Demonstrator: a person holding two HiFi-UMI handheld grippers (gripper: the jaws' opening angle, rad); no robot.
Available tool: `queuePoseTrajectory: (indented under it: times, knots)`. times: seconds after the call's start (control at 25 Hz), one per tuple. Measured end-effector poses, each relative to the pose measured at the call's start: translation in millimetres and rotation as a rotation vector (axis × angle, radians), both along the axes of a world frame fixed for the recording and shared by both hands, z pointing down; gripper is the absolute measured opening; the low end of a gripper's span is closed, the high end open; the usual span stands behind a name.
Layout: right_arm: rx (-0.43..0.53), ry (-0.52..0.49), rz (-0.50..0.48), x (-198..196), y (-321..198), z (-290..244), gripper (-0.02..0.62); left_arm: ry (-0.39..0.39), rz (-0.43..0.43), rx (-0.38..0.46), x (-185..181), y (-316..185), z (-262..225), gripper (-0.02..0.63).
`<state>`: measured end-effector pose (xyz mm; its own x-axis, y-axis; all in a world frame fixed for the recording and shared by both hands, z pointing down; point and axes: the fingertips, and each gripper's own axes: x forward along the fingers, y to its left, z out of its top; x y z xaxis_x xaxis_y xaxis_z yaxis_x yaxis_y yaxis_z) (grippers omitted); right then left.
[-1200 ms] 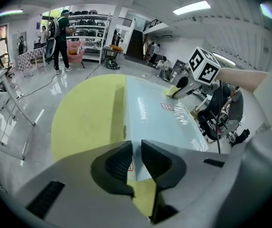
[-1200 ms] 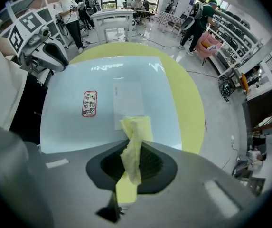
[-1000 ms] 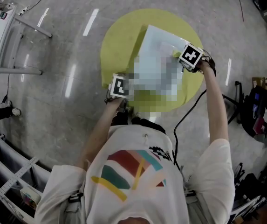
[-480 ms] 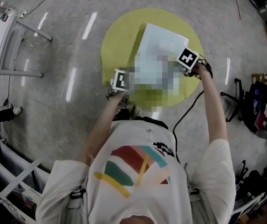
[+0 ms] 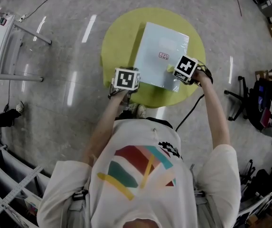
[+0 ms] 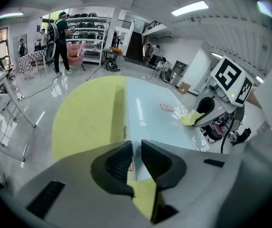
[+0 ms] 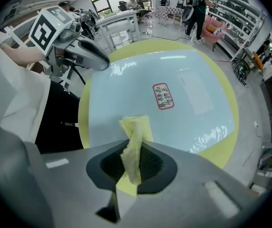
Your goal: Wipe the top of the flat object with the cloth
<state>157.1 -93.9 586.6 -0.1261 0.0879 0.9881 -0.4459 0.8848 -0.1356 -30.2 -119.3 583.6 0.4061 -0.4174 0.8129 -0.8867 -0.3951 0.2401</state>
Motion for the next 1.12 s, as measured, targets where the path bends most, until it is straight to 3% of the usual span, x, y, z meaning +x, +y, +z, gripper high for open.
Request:
queuePoseTrajectory:
  times: [0.6, 1.12]
  knots:
    - [-0.076, -0.070, 0.007, -19.6, 72.1, -0.4, 0.026, 0.029, -0.012, -0.025, 4.0, 6.2, 5.6, 0.067]
    - [-0.057, -0.081, -0.011, -28.3, 128.6, 20.1, 0.026, 0.058, -0.023, -0.033, 3.3, 5.7, 3.7, 0.067]
